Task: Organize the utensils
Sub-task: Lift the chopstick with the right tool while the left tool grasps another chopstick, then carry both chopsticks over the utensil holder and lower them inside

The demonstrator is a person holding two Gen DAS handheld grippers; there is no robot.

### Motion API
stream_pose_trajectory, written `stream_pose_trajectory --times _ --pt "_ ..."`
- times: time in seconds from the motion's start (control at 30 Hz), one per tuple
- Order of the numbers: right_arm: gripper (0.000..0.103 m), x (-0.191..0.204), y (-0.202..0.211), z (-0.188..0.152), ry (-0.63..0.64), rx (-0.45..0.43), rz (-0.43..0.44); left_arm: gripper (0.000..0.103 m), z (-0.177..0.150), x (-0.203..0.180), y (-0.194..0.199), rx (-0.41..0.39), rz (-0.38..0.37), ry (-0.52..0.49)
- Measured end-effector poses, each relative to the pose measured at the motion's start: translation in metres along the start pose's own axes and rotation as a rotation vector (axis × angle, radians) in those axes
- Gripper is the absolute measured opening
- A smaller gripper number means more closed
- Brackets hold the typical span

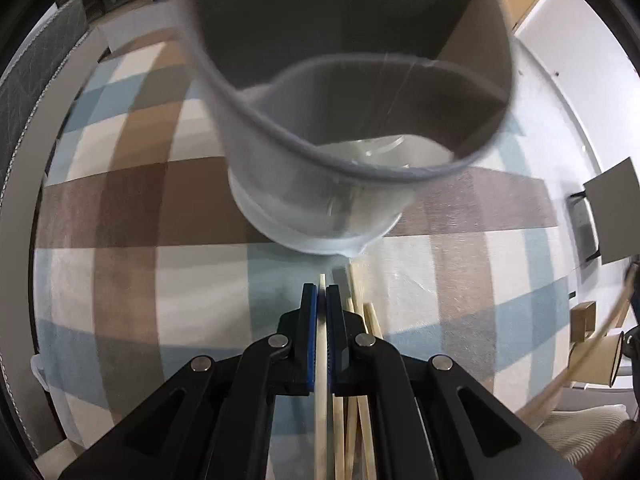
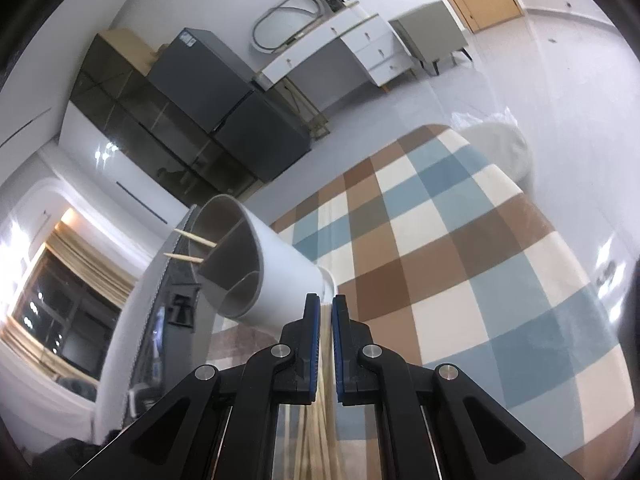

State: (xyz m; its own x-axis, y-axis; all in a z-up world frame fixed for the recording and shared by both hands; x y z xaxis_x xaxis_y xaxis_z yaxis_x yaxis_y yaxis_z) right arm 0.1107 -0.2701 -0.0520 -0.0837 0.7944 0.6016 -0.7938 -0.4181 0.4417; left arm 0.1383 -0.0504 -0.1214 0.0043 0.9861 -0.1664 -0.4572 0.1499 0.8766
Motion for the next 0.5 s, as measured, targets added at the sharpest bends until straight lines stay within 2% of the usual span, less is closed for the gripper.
stream_pose_trajectory --times 0.13,0.2,0.27,0.33,0.4,0.5 --pt "0.005 0.022 0.013 -0.003 0.073 -0.048 0.032 0.0 -0.007 0.015 0.039 -0.112 -0.027 0.03" --pt "0.005 0.035 0.02 -0.006 0.127 -0.083 0.047 0.0 -0.012 0.02 0.063 -0.193 -0.039 0.024" --pt "0.005 0.056 0.031 -0.014 0.213 -0.12 0.073 0.0 -0.031 0.006 0.092 -0.288 -0.077 0.005" --pt "0.005 0.071 0.037 -0.023 0.264 -0.13 0.092 0.0 -0.037 -0.004 0.11 -0.372 -0.1 -0.026" --pt "0.005 0.079 0.04 -0.031 0.298 -0.133 0.088 0.0 -0.032 -0.02 0.111 -0.414 -0.109 -0.044" --pt "0.005 0.088 0.044 -0.041 0.334 -0.134 0.069 0.0 -0.04 -0.025 0.126 -0.464 -0.121 -0.064"
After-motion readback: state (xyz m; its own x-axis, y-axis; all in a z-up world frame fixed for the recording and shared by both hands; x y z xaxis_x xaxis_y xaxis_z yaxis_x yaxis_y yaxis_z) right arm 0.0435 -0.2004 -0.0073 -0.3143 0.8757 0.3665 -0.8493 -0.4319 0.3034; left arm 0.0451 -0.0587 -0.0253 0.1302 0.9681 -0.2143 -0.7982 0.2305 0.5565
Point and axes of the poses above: each gripper's, at about its wrist camera, not at the fingertips, and y roughly against the way its jaws point, x to its left, z to its top, the point moved 1 cm from there along -y, roughly the way its jaws point, and after that the axes turned 11 degrees about -x, right-handed, at the moved point
